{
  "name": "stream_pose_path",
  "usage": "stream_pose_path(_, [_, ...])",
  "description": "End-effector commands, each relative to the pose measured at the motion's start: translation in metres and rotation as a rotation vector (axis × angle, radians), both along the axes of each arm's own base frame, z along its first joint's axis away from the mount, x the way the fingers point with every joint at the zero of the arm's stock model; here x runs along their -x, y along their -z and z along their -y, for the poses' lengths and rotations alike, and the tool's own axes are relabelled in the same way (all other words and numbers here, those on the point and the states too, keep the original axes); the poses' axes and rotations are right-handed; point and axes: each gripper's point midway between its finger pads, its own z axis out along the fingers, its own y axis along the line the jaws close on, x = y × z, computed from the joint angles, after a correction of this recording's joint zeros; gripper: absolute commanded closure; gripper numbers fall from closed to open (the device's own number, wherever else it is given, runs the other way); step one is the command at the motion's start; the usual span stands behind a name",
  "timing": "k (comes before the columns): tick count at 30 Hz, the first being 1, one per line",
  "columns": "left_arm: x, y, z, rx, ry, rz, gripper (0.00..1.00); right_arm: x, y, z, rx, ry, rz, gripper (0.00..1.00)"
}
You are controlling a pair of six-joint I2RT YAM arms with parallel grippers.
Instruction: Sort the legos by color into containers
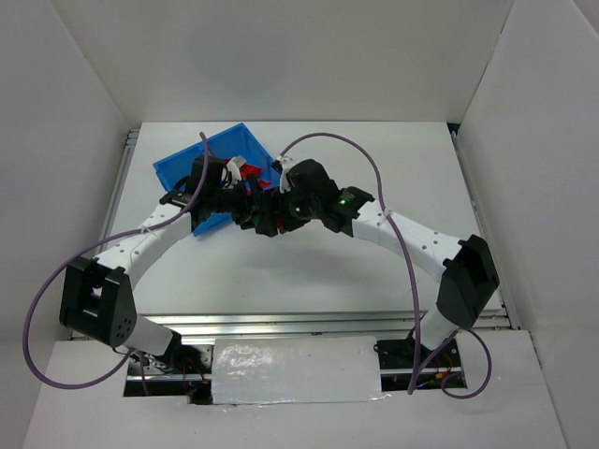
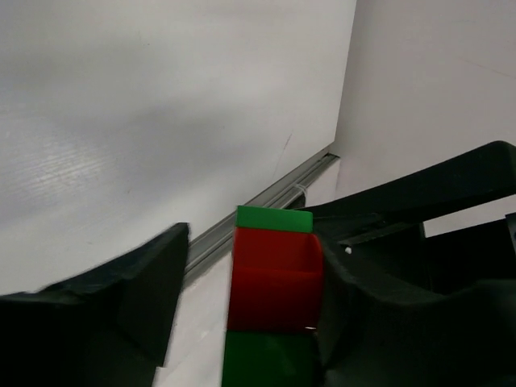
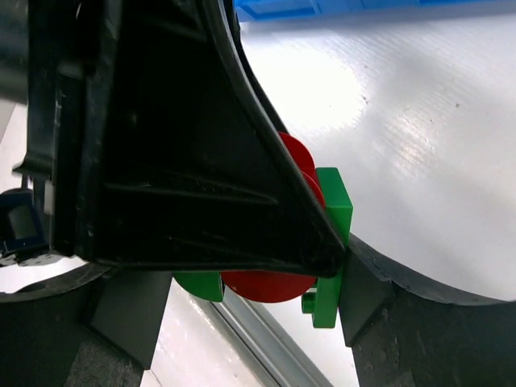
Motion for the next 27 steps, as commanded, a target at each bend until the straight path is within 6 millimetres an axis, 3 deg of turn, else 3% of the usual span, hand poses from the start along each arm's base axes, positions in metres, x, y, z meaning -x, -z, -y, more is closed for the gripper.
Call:
stream_pose_path(1, [0.008, -0.006, 0.006, 0.023, 0.04, 0.022, 0.36, -0.011, -0.036, -0.016, -0.077, -0.002, 0.059, 0.5])
stream_pose_path(3, [0.007, -0.013, 0.007, 0.031, 0.054, 0.048, 0.61, -0.013, -0.034, -0.018, -0.07, 0.0, 0.043, 0.49])
stream_pose_path(4, [0.006, -0.014, 0.008, 0.031, 0.058, 0.058, 0.88, -0.011, -0.033, -0.02, -0.068, -0.011, 0.031, 0.48])
stream_pose_path(5, [0.003, -0.019, 0.008, 0.029, 0.058, 0.07, 0.99, -0.01, -0.032, -0.022, -0.069, -0.022, 0.02, 0.42])
stream_pose_path(7, [0.002, -0.021, 0.006, 0.003, 0.063, 0.088, 1.0, -0.001, -0.032, -0.025, -0.094, -0.062, -0.011, 0.28])
stream_pose_path(8, [-0.001, -0.026, 0.005, -0.005, 0.059, 0.107, 1.0, 0.002, -0.036, -0.027, -0.116, -0.081, -0.013, 0.01])
stream_pose_path(11, [-0.005, -0.032, -0.004, -0.045, 0.039, 0.162, 1.0, 0.018, -0.044, -0.021, -0.17, -0.165, -0.056, 0.0])
stream_pose_path(14, [-0.006, -0.04, -0.009, -0.027, 0.052, 0.227, 1.0, 0.027, -0.056, 0.001, -0.228, -0.215, -0.079, 0.0])
stream_pose_path(15, [-0.005, -0.045, -0.01, -0.014, 0.059, 0.254, 1.0, 0.02, -0.061, 0.015, -0.256, -0.214, -0.084, 0.0])
stream_pose_path(17, [-0.004, -0.053, -0.01, 0.022, 0.097, 0.324, 1.0, 0.044, -0.079, 0.031, -0.361, -0.359, -0.115, 0.0])
stream_pose_path(19, [0.002, -0.061, -0.008, 0.056, 0.144, 0.389, 1.0, 0.052, -0.088, 0.054, -0.449, -0.416, -0.153, 0.01])
stream_pose_path(21, [0.012, -0.081, -0.002, 0.127, 0.219, 0.491, 1.0, 0.064, -0.103, 0.065, -0.514, -0.5, -0.138, 0.0])
stream_pose_path(23, [0.023, -0.089, 0.002, 0.19, 0.263, 0.53, 1.0, 0.064, -0.108, 0.068, -0.538, -0.476, -0.115, 0.0])
stream_pose_path(24, [0.032, -0.105, 0.005, 0.242, 0.315, 0.608, 1.0, 0.063, -0.109, 0.068, -0.546, -0.466, -0.115, 0.0])
stream_pose_path(27, [0.05, -0.124, 0.008, 0.329, 0.391, 0.682, 1.0, 0.054, -0.114, 0.062, -0.601, -0.393, -0.157, 0.0])
